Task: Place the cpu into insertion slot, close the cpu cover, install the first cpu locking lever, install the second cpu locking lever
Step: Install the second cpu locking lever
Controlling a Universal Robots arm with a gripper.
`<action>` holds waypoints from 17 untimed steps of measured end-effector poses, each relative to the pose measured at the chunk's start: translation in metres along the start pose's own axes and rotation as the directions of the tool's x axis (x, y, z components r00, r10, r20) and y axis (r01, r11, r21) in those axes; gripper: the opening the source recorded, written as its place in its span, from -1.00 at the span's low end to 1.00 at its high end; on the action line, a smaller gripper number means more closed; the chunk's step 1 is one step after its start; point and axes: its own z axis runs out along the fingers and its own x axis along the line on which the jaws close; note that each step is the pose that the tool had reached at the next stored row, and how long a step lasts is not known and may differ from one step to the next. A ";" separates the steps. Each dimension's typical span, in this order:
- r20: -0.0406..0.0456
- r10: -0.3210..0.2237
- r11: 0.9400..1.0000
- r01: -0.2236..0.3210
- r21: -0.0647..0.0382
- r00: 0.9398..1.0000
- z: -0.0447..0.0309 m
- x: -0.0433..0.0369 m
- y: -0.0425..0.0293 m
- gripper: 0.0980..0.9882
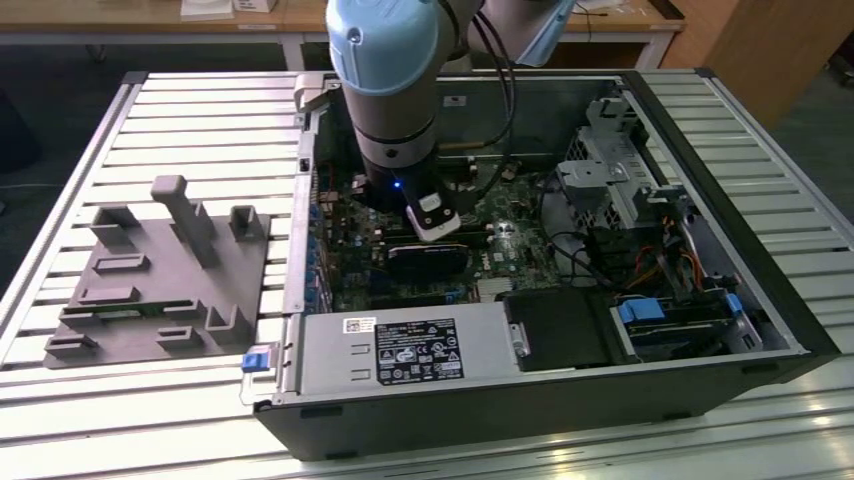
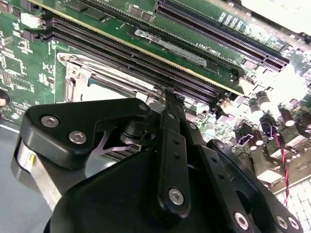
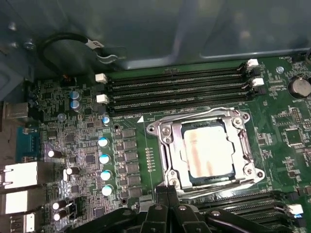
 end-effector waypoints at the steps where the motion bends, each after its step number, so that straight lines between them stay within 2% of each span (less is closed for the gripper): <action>1: -0.001 0.000 1.000 0.000 -0.003 1.000 0.0006 0.0004 -0.0006 -0.98; 5: -0.002 0.000 1.000 0.000 -0.015 1.000 0.0030 0.0021 -0.0029 -0.98; 9: -0.004 0.001 1.000 -0.001 -0.022 1.000 0.0047 0.0034 -0.0052 -0.98; 13: -0.004 0.001 1.000 -0.001 -0.023 1.000 0.0040 0.0035 -0.0051 -0.98; 17: -0.003 0.000 1.000 -0.001 -0.023 1.000 -0.0023 0.0030 -0.0034 -0.98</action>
